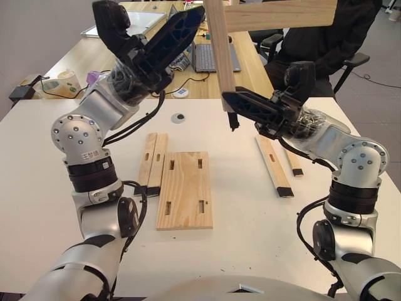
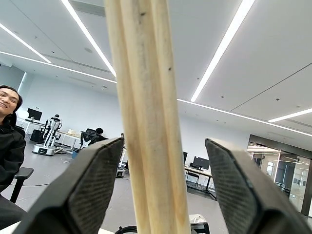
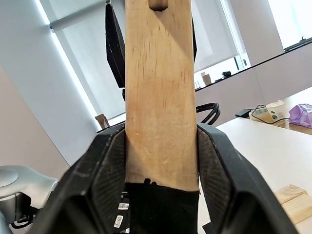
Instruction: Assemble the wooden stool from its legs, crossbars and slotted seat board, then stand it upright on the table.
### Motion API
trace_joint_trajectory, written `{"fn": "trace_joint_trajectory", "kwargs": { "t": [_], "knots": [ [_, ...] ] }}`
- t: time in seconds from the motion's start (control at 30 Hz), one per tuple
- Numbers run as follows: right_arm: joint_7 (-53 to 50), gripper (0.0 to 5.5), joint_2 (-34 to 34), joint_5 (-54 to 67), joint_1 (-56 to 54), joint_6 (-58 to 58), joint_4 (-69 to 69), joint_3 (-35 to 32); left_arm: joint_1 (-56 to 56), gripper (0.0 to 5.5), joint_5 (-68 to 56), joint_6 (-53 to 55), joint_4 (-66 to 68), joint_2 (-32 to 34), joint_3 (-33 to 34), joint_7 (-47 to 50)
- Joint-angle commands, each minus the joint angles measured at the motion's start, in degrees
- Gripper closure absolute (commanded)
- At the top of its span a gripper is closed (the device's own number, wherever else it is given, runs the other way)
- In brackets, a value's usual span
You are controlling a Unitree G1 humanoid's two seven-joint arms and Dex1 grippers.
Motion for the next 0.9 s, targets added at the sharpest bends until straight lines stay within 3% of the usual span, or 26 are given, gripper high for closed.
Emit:
{"fn": "trace_joint_trajectory", "kwargs": {
  "t": [0.03, 0.27, 0.47, 0.63, 0.77, 0.9],
  "knots": [
    [3.67, 3.48, -3.72, -3.06, 1.05, -0.49, -2.50, 3.15, 0.62, 2.38, 2.66, -0.46, -0.55, 2.79, -2.67, -1.50],
    [11.31, 3.48, -8.19, -9.84, 2.32, -3.28, -2.44, 7.17, 2.50, 2.38, 6.81, -0.73, -1.59, 7.00, -7.12, -6.34],
    [12.92, 3.48, -7.73, -10.79, 2.69, -4.04, -0.49, 6.11, 1.84, 3.33, 6.24, -0.62, 0.12, 7.92, -6.10, -7.81],
    [12.39, 3.48, -7.29, -12.14, 3.24, -4.60, -0.32, 6.56, 0.22, 3.37, 6.11, -2.28, 2.82, 7.32, -4.95, -7.17],
    [11.64, 2.43, -7.78, -15.42, 3.92, -5.75, 0.11, 8.45, 1.21, 3.38, 10.60, -8.85, 4.27, 7.82, -3.78, -7.97],
    [14.67, 1.35, -10.83, -22.38, 7.43, -9.20, -0.82, 13.08, 8.82, 3.47, 16.72, -11.75, -0.12, 13.27, -7.00, -15.27]
  ]
}}
